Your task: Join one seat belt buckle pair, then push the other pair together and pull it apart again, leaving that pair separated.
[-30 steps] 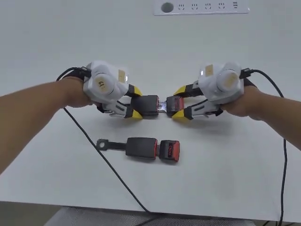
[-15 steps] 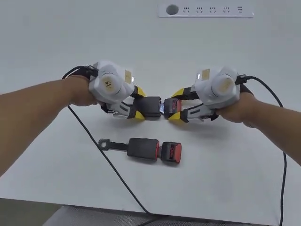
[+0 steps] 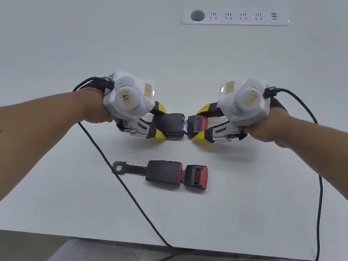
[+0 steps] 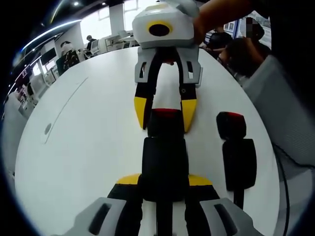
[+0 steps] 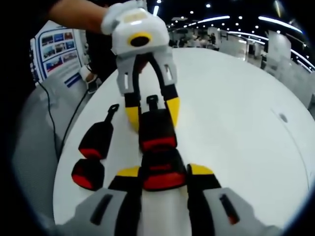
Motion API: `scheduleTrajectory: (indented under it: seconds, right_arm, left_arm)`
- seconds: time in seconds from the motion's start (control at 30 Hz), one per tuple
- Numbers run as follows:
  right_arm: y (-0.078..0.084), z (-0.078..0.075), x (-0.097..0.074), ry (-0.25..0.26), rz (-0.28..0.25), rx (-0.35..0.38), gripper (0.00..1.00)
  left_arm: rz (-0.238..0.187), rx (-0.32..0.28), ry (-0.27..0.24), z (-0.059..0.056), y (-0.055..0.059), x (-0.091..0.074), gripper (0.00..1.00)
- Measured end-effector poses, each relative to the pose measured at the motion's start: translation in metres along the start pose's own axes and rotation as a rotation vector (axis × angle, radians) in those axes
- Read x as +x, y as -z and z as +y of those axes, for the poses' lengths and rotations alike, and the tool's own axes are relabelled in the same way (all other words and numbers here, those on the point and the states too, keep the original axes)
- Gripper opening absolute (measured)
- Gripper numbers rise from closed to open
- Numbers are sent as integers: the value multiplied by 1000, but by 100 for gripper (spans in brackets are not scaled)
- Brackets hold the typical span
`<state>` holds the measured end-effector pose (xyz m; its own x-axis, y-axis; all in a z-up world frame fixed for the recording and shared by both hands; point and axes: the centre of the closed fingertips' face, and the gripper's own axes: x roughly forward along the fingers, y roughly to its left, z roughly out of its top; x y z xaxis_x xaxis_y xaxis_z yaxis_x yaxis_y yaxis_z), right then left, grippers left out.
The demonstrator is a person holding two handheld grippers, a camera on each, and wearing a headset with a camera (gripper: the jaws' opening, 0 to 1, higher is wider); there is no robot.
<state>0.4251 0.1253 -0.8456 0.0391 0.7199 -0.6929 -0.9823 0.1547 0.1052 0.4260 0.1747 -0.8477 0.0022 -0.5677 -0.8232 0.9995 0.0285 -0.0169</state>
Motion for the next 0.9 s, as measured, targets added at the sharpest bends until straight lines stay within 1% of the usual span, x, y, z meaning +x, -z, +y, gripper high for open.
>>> scheduleTrajectory:
  seconds: [0.17,0.57,0.9]
  right_arm:
    - [0,0,-1,-2,17,-7,35]
    - [1,-1,-1,3,24,-5,35]
    - [0,-1,0,5,38,-9,35]
  left_arm:
    - [1,0,1,0,-1,0,34]
    - [8,3,2,0,-1,0,34]
    - [3,-1,1,0,0,-1,34]
